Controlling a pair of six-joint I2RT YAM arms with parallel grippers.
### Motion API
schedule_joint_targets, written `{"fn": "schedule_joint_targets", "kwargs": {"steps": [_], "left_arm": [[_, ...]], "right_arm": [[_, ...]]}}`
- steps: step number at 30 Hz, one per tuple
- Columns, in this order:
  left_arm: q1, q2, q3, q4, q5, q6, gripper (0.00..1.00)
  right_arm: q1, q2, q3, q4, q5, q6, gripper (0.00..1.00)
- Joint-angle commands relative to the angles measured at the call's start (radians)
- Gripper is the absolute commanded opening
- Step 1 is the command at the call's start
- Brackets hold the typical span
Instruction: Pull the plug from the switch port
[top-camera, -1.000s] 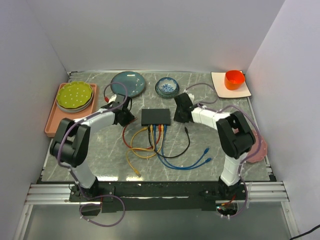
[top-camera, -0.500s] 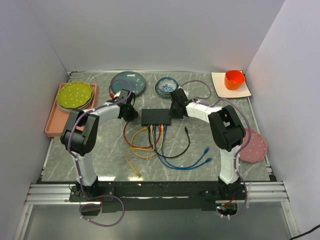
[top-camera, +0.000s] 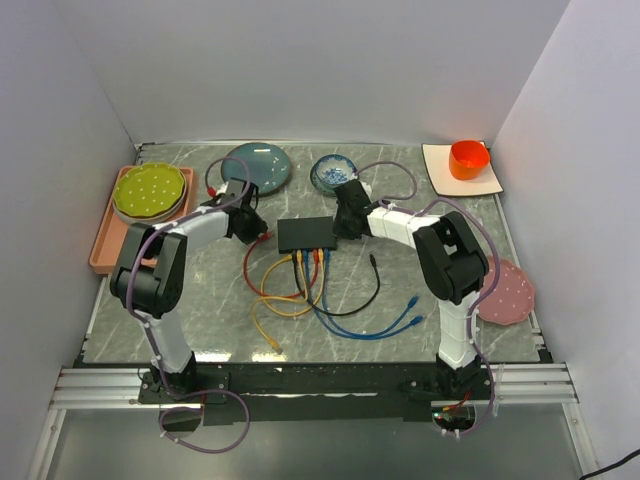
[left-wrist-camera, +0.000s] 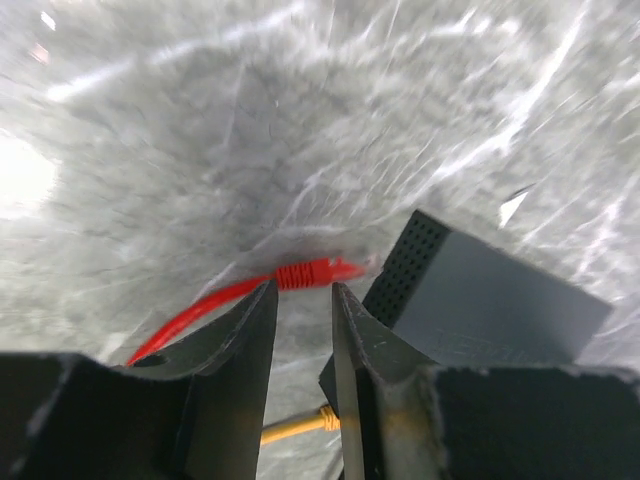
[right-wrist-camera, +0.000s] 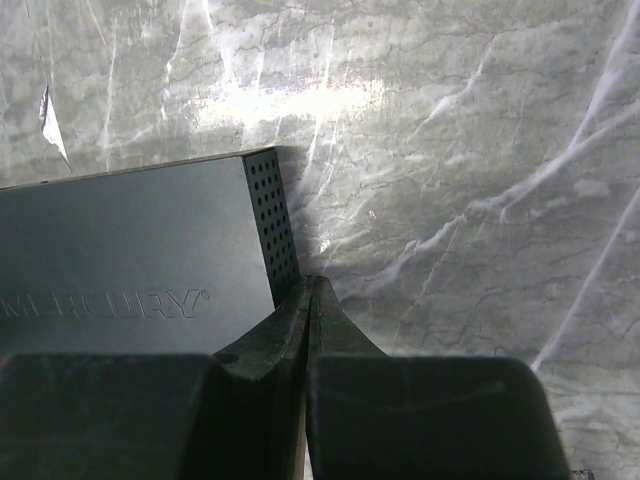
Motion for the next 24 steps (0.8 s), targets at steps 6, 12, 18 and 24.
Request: {"fn": "schedule_joint_targets", "kwargs": {"steps": [6,12,18,24], "left_arm": [[0.000,-0.051,-0.041,0.077,0.095,0.022,0.34],[-0.047,0.042,-0.018,0.111,0.158,0.033,0.32],[-0.077,0.119,0.065,0.094,0.177,0.045,0.31],[-0.094,0.177,0.137,0.074,0.182,0.050,0.31]], "right_arm": [[0.023,-0.079,-0.077,-0.027,0.008,-0.005,0.00],[0.023,-0.068,-0.136,0.012,-0.021,0.013,0.00],[0.024,-0.086,-0.185,0.038,-0.026,0.015,0.00],[0.036,-0.100,-0.240,0.071,-0.046,0.032,0.00]]}}
